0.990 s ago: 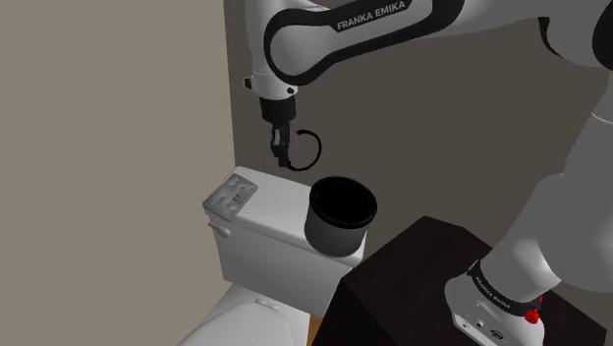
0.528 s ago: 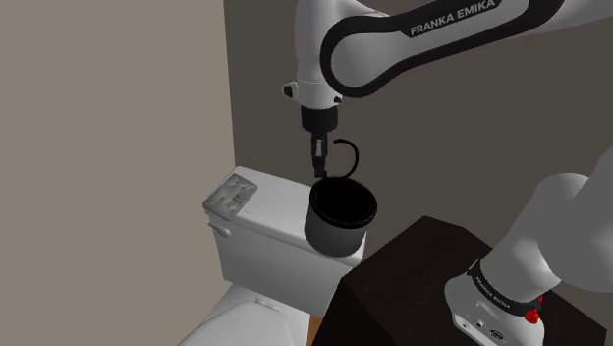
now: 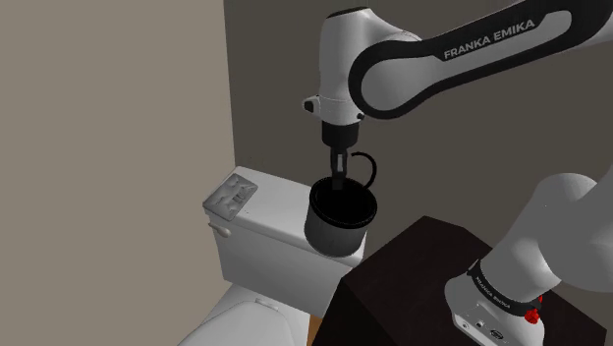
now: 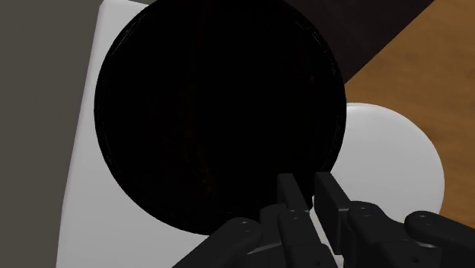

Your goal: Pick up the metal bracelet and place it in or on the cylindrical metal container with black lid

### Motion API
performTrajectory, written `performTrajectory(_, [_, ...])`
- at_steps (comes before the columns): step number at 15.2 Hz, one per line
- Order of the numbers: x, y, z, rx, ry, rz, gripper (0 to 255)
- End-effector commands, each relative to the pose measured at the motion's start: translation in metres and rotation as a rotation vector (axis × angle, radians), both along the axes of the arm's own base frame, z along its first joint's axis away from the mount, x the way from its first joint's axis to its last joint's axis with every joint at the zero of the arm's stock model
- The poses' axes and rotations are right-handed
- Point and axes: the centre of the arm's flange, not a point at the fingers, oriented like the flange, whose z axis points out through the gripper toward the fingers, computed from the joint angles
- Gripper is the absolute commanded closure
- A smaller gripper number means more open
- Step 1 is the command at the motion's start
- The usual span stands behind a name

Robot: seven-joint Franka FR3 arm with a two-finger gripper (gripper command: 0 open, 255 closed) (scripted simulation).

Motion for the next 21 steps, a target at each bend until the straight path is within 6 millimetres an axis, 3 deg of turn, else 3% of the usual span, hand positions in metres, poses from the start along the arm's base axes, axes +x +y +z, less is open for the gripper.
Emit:
performTrajectory(1, [-0.001, 0.000, -0.011, 0.000, 0.000, 0.000, 255])
performTrajectory(11, [-0.001, 0.000, -0.063, 0.000, 0.000, 0.000, 255])
performTrajectory(18, [-0.001, 0.000, -0.063, 0.000, 0.000, 0.000, 255])
performTrajectory(19, [-0.001, 0.001, -0.063, 0.000, 0.000, 0.000, 0])
performTrajectory(21, [-0.001, 0.001, -0.064, 0.000, 0.000, 0.000, 0])
